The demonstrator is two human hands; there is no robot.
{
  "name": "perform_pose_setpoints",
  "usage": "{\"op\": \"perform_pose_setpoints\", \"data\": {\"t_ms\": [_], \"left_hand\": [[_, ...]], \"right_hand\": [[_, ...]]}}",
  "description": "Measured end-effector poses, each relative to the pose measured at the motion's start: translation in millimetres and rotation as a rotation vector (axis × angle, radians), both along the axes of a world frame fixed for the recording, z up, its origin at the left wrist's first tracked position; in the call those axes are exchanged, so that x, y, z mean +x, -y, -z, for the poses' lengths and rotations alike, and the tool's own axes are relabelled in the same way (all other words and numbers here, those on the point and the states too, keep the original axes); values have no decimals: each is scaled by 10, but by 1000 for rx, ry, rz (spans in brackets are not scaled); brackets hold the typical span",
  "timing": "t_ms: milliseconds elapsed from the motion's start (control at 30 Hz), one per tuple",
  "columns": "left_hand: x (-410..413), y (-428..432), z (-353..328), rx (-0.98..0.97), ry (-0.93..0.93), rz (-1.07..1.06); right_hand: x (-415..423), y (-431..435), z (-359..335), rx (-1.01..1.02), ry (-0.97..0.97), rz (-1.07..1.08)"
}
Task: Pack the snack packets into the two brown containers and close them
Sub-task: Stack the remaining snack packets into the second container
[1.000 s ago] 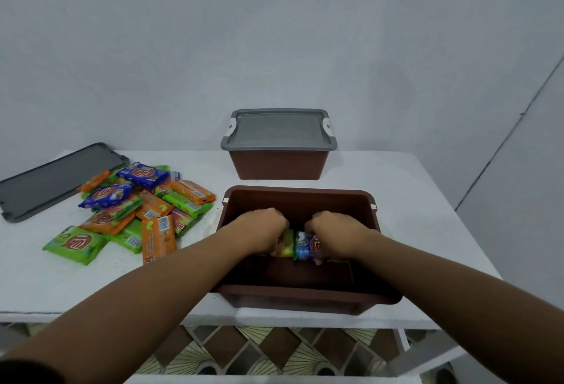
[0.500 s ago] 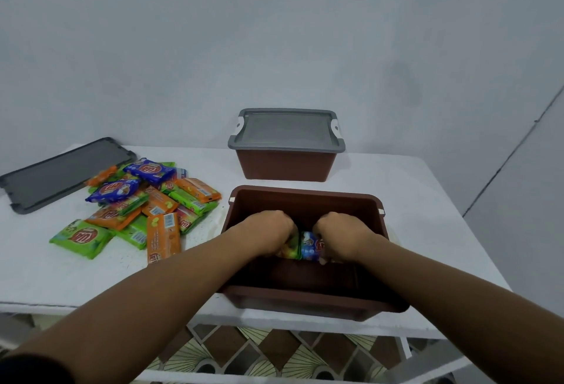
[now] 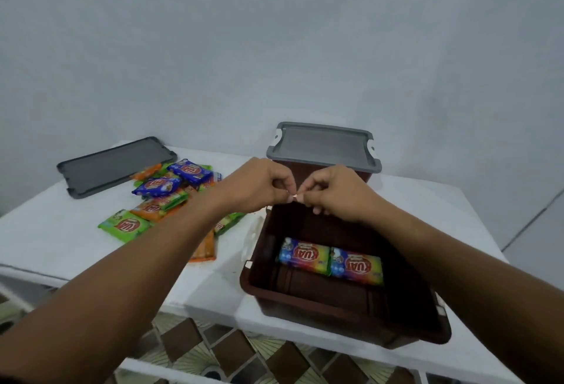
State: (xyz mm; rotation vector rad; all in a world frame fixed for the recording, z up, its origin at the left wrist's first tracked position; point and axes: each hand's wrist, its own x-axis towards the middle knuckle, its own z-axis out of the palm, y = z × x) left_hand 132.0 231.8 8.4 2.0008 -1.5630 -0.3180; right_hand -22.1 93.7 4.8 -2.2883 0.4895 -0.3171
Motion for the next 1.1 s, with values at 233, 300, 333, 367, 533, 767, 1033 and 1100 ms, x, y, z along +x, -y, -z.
{"op": "perform_pose_setpoints", "data": {"t_ms": [233,300,333,367,533,767,1033,1100], "left_hand": [[488,-555,-131,-50,-44,-130],[629,-714,-120,-46,-36,-161],[716,-798,-108,-45,-32,-186],[806,-871,-95,-47,-35,-212],[1358,-1209,49,-53,-62,-339],[1983,-1554,310,15,-49,-426],[2433,-1441,691,187,94,-416],[2515,-1369,737,256,127,-419]], "right_hand": [[670,-482,-117,39,34,-75],[866,-581,-125,17,15,-82],[975,-632,-121,3,-2,-89],[1080,-674,-104,-2,-13,-90],[1548,-842,60,43,-49,-44],[2008,-1150,265,36,-119,68],[2302,-1454,727,-172,-495,107],[2309,-1487,785,-197,-563,98]]}}
